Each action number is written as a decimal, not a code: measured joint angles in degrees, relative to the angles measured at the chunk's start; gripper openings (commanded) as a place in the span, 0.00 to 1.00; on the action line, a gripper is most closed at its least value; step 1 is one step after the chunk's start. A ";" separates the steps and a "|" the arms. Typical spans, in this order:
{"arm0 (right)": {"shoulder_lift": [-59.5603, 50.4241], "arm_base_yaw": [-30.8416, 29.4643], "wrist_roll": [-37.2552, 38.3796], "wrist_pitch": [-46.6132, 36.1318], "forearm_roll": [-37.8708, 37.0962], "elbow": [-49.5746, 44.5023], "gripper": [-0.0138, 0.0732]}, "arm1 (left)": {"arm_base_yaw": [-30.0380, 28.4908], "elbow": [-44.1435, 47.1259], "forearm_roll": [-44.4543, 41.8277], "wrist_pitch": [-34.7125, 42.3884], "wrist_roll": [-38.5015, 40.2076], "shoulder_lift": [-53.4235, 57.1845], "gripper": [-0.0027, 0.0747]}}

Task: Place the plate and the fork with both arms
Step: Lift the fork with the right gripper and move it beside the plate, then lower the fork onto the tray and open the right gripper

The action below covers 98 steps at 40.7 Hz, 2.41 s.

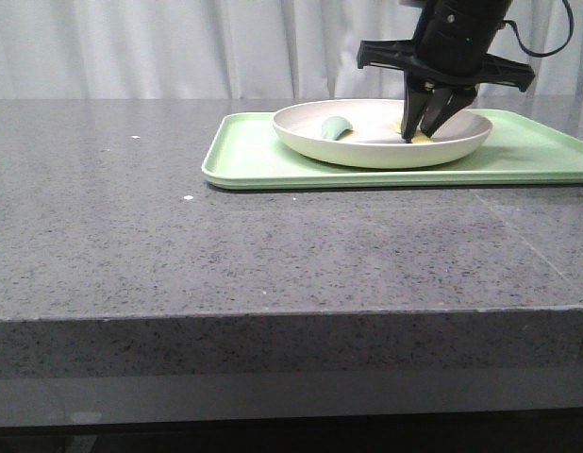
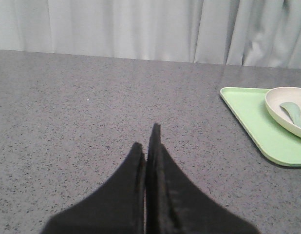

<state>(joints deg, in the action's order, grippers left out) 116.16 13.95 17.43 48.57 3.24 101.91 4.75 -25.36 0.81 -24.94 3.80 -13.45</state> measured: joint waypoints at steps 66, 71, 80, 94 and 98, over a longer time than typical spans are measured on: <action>-1.75 -12.03 -9.02 7.12 -0.62 4.57 0.15 | 0.00 0.00 0.00 0.00 0.00 0.00 0.01; 0.31 -12.03 -9.05 7.24 -1.16 4.57 0.15 | 0.00 0.00 0.00 0.00 0.00 0.00 0.01; 2.16 -12.03 -9.15 7.59 -3.24 4.57 0.15 | 0.00 0.00 0.00 0.00 0.00 0.00 0.01; 2.16 -12.03 -9.15 7.94 -4.30 4.70 0.45 | 0.00 0.00 0.00 0.00 0.00 0.00 0.01; 2.16 -12.03 -9.15 8.50 -4.30 4.70 0.56 | 0.00 0.00 0.00 0.00 0.00 0.00 0.01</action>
<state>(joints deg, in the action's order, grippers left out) 118.32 1.92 8.28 57.07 -1.06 106.61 4.75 -25.36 0.81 -24.94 3.80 -13.45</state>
